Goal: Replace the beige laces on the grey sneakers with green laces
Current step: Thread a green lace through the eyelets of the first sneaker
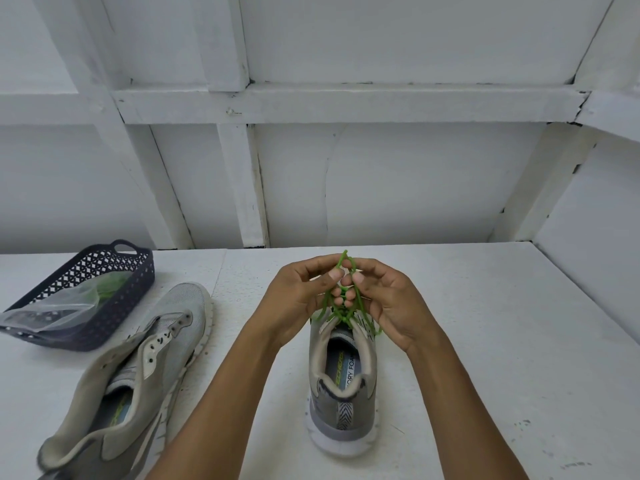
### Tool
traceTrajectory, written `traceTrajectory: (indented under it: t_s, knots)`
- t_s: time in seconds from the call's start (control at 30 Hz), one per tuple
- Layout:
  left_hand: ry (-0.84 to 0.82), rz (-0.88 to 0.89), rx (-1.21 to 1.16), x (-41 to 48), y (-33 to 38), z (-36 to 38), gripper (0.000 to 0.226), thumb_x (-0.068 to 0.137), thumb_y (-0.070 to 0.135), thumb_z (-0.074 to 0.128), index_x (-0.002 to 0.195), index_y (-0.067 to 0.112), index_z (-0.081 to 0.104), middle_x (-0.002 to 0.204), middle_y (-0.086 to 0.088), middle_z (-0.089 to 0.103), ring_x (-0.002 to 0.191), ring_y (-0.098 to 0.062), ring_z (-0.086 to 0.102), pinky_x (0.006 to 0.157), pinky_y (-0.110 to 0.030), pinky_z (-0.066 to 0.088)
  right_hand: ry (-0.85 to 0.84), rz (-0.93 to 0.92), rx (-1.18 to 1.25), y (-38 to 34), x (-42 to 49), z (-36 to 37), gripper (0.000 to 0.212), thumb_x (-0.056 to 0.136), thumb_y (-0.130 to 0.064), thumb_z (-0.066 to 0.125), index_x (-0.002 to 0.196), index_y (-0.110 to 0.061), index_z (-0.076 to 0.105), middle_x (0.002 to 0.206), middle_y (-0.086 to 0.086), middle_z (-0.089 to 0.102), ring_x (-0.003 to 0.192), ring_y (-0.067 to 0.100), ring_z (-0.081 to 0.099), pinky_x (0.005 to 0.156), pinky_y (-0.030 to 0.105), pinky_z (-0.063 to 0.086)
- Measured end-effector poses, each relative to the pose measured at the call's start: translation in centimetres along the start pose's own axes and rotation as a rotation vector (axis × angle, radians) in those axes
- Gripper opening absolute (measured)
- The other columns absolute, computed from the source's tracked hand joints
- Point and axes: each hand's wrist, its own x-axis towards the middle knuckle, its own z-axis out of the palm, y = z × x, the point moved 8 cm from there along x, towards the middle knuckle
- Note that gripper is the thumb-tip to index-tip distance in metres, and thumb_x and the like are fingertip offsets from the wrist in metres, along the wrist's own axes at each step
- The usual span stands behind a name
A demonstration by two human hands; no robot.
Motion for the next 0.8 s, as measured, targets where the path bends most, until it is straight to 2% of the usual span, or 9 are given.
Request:
traceTrajectory:
  t_s: [0.1, 0.2, 0.37, 0.43, 0.53, 0.57, 0.7, 0.8]
  knots:
    - [0.088, 0.007, 0.000, -0.1, 0.0, -0.6, 0.024, 0.093, 0.000, 0.059, 0.114, 0.005, 0.070, 0.090, -0.012, 0.071, 0.072, -0.020, 0.065, 0.071, -0.030, 0.058, -0.019, -0.002, -0.033, 0.1, 0.0, 0.0, 0.037, 0.091, 0.000, 0.057, 0.125, -0.012, 0.061, 0.095, 0.018, 0.072, 0.078, 0.021, 0.067, 0.073, 0.028, 0.058]
    - [0.170, -0.006, 0.022, -0.1, -0.1, -1.3, 0.022, 0.093, 0.002, 0.061, 0.113, 0.004, 0.071, 0.085, -0.011, 0.072, 0.067, -0.018, 0.066, 0.066, -0.030, 0.058, -0.001, -0.003, -0.079, -0.1, 0.0, -0.1, 0.040, 0.086, -0.014, 0.062, 0.125, -0.020, 0.061, 0.096, 0.019, 0.073, 0.072, 0.019, 0.066, 0.069, 0.029, 0.058]
    - [0.234, -0.040, 0.052, 0.0, 0.2, -1.4, 0.023, 0.091, 0.010, 0.068, 0.112, 0.003, 0.063, 0.080, -0.011, 0.073, 0.062, -0.019, 0.063, 0.063, -0.032, 0.058, 0.071, -0.028, -0.145, -0.5, 0.1, 0.0, 0.045, 0.080, -0.021, 0.068, 0.121, -0.009, 0.053, 0.082, 0.015, 0.072, 0.056, 0.016, 0.058, 0.056, 0.029, 0.053]
    - [0.247, -0.061, 0.077, 0.0, 0.2, -1.2, 0.017, 0.090, 0.010, 0.070, 0.102, 0.000, 0.062, 0.072, -0.009, 0.071, 0.058, -0.019, 0.060, 0.059, -0.029, 0.057, 0.095, -0.035, -0.184, -0.6, 0.2, 0.0, 0.037, 0.083, -0.019, 0.068, 0.113, -0.006, 0.050, 0.078, 0.011, 0.073, 0.053, 0.015, 0.057, 0.054, 0.028, 0.052]
    - [0.247, -0.078, 0.108, 0.1, 0.2, -1.1, 0.006, 0.093, 0.004, 0.065, 0.090, 0.000, 0.068, 0.061, -0.006, 0.064, 0.054, -0.015, 0.054, 0.054, -0.023, 0.053, 0.064, -0.069, -0.258, -0.7, 0.1, 0.3, 0.011, 0.088, -0.009, 0.066, 0.096, -0.006, 0.060, 0.076, 0.010, 0.073, 0.053, 0.014, 0.055, 0.056, 0.026, 0.052]
    - [0.252, -0.082, 0.123, 0.1, 0.2, -1.1, 0.010, 0.094, 0.001, 0.062, 0.087, 0.001, 0.070, 0.061, -0.007, 0.063, 0.053, -0.014, 0.052, 0.052, -0.022, 0.051, 0.053, -0.079, -0.271, -0.7, 0.1, 0.4, 0.007, 0.087, -0.008, 0.067, 0.092, -0.006, 0.063, 0.077, 0.011, 0.073, 0.054, 0.014, 0.055, 0.057, 0.025, 0.052]
    - [0.234, -0.081, 0.182, 0.2, 0.5, -0.7, 0.025, 0.092, -0.009, 0.056, 0.081, 0.005, 0.074, 0.068, -0.012, 0.061, 0.058, -0.015, 0.050, 0.053, -0.022, 0.049, 0.064, -0.109, -0.263, -0.8, 0.0, 0.6, 0.007, 0.083, -0.002, 0.071, 0.086, -0.009, 0.071, 0.078, 0.005, 0.074, 0.057, 0.012, 0.058, 0.057, 0.024, 0.052]
    - [0.162, -0.076, 0.234, 0.2, 0.8, -0.3, 0.026, 0.090, -0.012, 0.054, 0.087, 0.003, 0.075, 0.070, -0.010, 0.064, 0.062, -0.015, 0.052, 0.058, -0.022, 0.048, 0.107, -0.098, -0.262, -0.9, -0.1, 0.4, 0.009, 0.082, -0.003, 0.073, 0.086, -0.007, 0.066, 0.072, 0.005, 0.073, 0.053, 0.013, 0.057, 0.057, 0.025, 0.052]
